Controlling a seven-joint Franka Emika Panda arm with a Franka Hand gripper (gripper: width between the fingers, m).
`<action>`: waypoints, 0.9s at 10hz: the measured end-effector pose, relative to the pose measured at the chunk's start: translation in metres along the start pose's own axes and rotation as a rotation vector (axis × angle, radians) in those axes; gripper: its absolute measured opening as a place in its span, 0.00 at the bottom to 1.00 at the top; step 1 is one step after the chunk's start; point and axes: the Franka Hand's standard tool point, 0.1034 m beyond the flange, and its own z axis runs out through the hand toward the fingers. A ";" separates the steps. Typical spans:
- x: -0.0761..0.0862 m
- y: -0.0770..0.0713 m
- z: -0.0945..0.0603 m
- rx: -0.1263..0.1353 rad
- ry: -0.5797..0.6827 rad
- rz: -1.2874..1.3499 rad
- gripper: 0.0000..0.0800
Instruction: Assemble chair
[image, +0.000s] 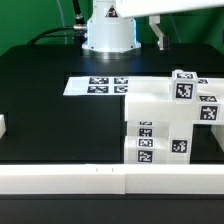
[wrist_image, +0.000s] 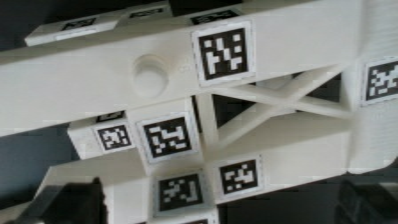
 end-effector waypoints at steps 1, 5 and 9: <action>-0.008 -0.002 0.004 -0.011 0.010 -0.082 0.81; -0.083 0.006 0.014 -0.024 0.025 -0.156 0.81; -0.085 0.014 0.015 -0.029 0.039 -0.154 0.81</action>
Offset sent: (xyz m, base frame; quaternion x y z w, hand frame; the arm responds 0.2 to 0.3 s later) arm -0.0765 0.0169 -0.0181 -0.0025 0.0338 -0.0185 0.9993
